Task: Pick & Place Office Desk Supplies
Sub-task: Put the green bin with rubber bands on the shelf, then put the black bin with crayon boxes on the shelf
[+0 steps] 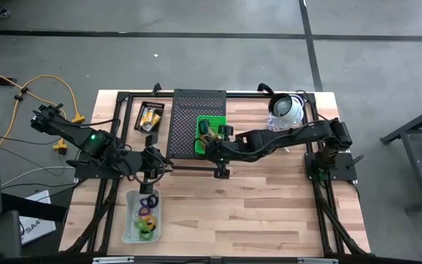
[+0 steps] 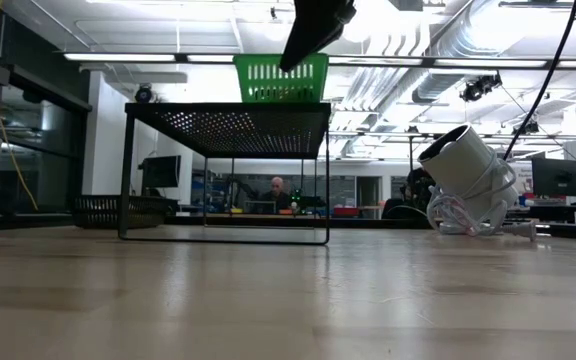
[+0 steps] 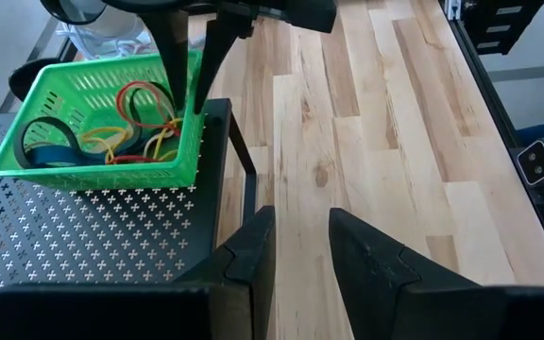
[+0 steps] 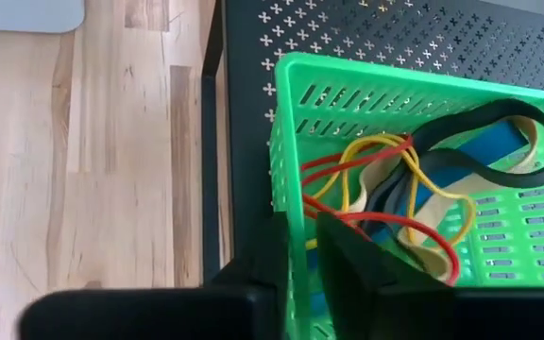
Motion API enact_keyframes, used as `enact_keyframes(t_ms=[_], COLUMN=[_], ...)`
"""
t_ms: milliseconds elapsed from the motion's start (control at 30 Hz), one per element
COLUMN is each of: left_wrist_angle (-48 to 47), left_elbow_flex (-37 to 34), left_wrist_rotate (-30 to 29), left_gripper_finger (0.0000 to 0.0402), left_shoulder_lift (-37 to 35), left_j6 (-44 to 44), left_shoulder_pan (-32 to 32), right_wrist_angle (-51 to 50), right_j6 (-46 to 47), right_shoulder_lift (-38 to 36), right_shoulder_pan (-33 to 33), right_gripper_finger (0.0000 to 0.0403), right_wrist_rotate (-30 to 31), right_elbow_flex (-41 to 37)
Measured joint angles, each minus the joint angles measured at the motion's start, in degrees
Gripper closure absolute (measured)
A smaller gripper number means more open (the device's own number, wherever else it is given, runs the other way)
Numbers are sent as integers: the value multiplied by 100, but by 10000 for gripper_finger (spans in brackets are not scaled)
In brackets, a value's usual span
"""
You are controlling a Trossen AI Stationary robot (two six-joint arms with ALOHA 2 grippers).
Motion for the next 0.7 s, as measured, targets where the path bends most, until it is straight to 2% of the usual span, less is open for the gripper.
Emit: enact_keyframes(t_ms=[167,300,700], left_wrist_angle=[0,0,0], left_elbow_flex=[0,0,0], left_wrist_rotate=[-1,0,1], left_gripper_finger=[306,306,306], left_shoulder_lift=[0,0,0], left_j6=[0,-1,0], left_shoulder_pan=[-1,1,1], right_wrist_angle=[32,32,206], right_j6=[-1,2,-163], right_shoulder_lift=[0,0,-274], right_shoulder_pan=[0,0,14], right_gripper_finger=[315,294,283], right_wrist_rotate=[2,1,126], right_elbow_flex=[0,0,0])
